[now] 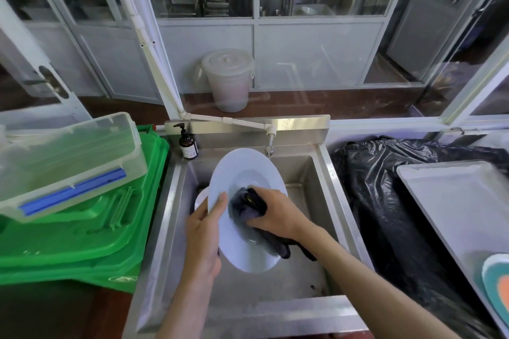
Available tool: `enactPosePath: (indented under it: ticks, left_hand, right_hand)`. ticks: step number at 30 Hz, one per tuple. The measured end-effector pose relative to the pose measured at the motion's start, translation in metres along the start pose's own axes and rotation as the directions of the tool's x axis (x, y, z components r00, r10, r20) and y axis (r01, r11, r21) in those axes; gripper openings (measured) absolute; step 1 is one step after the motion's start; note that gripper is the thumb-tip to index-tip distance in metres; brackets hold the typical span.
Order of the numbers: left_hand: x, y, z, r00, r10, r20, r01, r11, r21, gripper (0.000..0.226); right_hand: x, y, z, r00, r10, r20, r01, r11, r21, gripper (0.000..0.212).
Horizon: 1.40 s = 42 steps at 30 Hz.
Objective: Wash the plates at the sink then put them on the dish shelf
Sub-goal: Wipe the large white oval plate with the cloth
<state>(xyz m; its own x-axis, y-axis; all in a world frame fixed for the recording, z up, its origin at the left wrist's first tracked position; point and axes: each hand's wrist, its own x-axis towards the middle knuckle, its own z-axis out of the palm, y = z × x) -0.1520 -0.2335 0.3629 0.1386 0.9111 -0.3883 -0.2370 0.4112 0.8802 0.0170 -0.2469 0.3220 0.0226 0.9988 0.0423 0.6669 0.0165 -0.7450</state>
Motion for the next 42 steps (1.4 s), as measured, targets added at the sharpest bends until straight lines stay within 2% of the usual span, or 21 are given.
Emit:
enactPosePath:
  ticks: [2, 4, 6, 8, 10, 12, 15, 17, 20, 22, 24, 25, 27, 29, 30, 31, 32, 34, 38, 40, 42]
  left_hand:
    - [-0.001, 0.001, 0.003, 1.000, -0.005, 0.030, 0.005, 1.000, 0.009, 0.017]
    - [-0.002, 0.004, 0.005, 0.999, -0.010, 0.041, 0.010, 1.000, -0.002, 0.018]
    - [-0.002, 0.005, 0.006, 0.999, -0.010, 0.043, 0.010, 1.000, -0.008, 0.018]
    - [0.000, 0.006, 0.006, 1.000, -0.003, 0.023, 0.003, 1.000, 0.000, 0.015]
    - [0.001, 0.004, 0.005, 1.000, 0.004, -0.010, -0.004, 1.000, -0.002, 0.013]
    - [0.003, 0.000, 0.003, 0.999, -0.002, -0.044, 0.002, 1.000, -0.006, 0.013]
    - [0.005, -0.005, -0.002, 0.998, -0.032, -0.062, 0.030, 0.999, -0.037, 0.018]
    - [0.004, -0.006, -0.004, 0.997, -0.060, -0.047, 0.057, 0.996, -0.073, 0.023]
    - [-0.002, -0.005, -0.002, 0.999, -0.038, -0.033, 0.036, 0.997, -0.067, 0.019]
    - [-0.007, -0.006, 0.003, 1.000, -0.008, -0.014, 0.008, 1.000, -0.023, 0.014]
    - [-0.012, -0.008, 0.007, 1.000, 0.028, 0.005, -0.028, 0.999, 0.019, 0.012]
    - [-0.013, -0.009, 0.008, 0.998, 0.064, 0.011, -0.065, 0.996, 0.057, 0.010]
    - [-0.010, -0.017, 0.006, 0.977, 0.210, 0.038, -0.212, 0.941, 0.263, 0.007]
    - [-0.009, -0.026, 0.004, 0.917, 0.381, 0.118, -0.379, 0.739, 0.557, 0.017]
    - [-0.008, -0.030, 0.004, 0.877, 0.453, 0.164, -0.441, 0.619, 0.650, 0.026]
    - [-0.007, -0.032, 0.003, 0.843, 0.499, 0.202, -0.480, 0.529, 0.700, 0.033]
    - [-0.006, -0.034, 0.002, 0.826, 0.515, 0.229, -0.497, 0.474, 0.726, 0.039]
    - [-0.005, -0.037, -0.001, 0.828, 0.497, 0.261, -0.492, 0.419, 0.763, 0.054]
    - [-0.015, -0.045, -0.003, 0.871, 0.402, 0.282, -0.461, 0.470, 0.753, 0.086]
    - [-0.017, -0.047, -0.010, 0.877, 0.327, 0.353, -0.476, 0.484, 0.734, 0.094]
    - [-0.011, -0.043, -0.021, 0.881, 0.223, 0.417, -0.466, 0.558, 0.687, 0.084]
  right_hand:
    - [0.006, -0.009, 0.003, 0.984, -0.057, -0.167, 0.073, 0.993, 0.091, 0.029]
    - [0.012, -0.012, 0.005, 0.949, -0.069, -0.309, 0.086, 0.995, 0.042, 0.028]
    - [0.014, -0.006, 0.008, 0.918, -0.043, -0.394, 0.002, 0.995, -0.103, 0.027]
    - [0.012, 0.000, 0.007, 0.921, 0.030, -0.387, -0.129, 0.964, -0.232, 0.031]
    - [0.004, 0.000, 0.008, 0.942, 0.139, -0.305, -0.237, 0.920, -0.312, 0.036]
    - [-0.004, -0.006, 0.006, 0.956, 0.271, -0.109, -0.291, 0.907, -0.304, 0.035]
    - [-0.013, -0.022, 0.001, 0.905, 0.321, 0.281, -0.349, 0.936, 0.054, 0.036]
    - [-0.011, -0.025, 0.000, 0.900, 0.301, 0.314, -0.376, 0.902, 0.213, 0.031]
    - [0.001, -0.018, 0.003, 0.915, 0.401, 0.051, -0.403, 0.898, 0.177, 0.031]
    - [0.007, -0.012, 0.009, 0.881, 0.446, -0.155, -0.431, 0.894, 0.120, 0.030]
    - [0.007, -0.007, 0.018, 0.872, 0.437, -0.219, -0.415, 0.899, 0.139, 0.023]
    - [0.006, -0.008, 0.023, 0.876, 0.445, -0.189, -0.399, 0.886, 0.235, 0.021]
    - [0.002, -0.018, 0.028, 0.866, 0.493, -0.079, -0.361, 0.727, 0.585, 0.021]
    - [-0.004, -0.031, 0.025, 0.817, 0.567, 0.104, -0.353, 0.349, 0.868, 0.031]
    - [-0.007, -0.036, 0.022, 0.794, 0.571, 0.208, -0.362, 0.169, 0.917, 0.046]
    - [-0.009, -0.037, 0.019, 0.798, 0.544, 0.259, -0.350, 0.070, 0.934, 0.061]
    - [-0.012, -0.039, 0.016, 0.823, 0.503, 0.263, -0.328, 0.043, 0.944, 0.070]
    - [-0.016, -0.041, 0.015, 0.840, 0.484, 0.246, -0.336, 0.106, 0.936, 0.071]
    - [-0.018, -0.037, 0.015, 0.799, 0.570, 0.191, -0.386, 0.243, 0.890, 0.046]
    - [-0.025, -0.031, 0.012, 0.759, 0.619, 0.202, -0.379, 0.169, 0.910, 0.044]
    - [-0.035, -0.020, 0.009, 0.725, 0.661, 0.193, -0.338, 0.098, 0.936, 0.047]
